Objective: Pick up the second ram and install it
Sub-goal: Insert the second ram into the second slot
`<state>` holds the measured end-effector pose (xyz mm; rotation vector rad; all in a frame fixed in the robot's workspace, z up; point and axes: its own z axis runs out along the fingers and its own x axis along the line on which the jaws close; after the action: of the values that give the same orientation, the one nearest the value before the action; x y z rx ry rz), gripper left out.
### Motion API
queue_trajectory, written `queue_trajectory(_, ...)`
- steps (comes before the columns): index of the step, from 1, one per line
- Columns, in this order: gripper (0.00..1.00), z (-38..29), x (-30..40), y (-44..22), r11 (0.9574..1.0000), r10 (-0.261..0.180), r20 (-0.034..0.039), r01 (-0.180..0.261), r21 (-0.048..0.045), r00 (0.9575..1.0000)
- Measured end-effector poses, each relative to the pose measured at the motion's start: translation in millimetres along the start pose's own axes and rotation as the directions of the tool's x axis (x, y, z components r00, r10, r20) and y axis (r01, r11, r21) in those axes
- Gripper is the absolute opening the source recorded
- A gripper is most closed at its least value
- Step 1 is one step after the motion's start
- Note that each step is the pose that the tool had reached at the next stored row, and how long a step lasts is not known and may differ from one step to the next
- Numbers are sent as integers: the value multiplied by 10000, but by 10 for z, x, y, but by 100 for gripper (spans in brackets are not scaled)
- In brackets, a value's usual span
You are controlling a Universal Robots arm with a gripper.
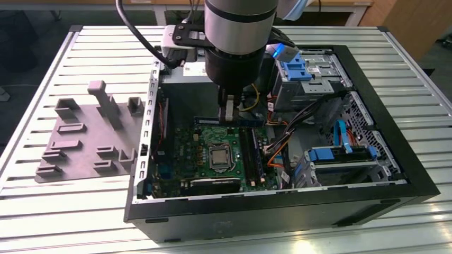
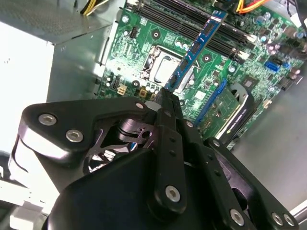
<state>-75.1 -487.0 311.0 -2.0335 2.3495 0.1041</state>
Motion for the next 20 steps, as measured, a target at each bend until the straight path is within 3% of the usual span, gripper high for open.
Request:
queue_trajectory(5,11,1,0,0,9973,730,23,-730,49,9973)
queue_trajectory(10,11,3,0,0,9883,1521,52,-1522,101,9883)
queue_trajectory(15,11,5,0,0,9729,2306,86,-2307,150,9730)
queue_trajectory(20,11,8,0,0,9517,3061,123,-3063,196,9519)
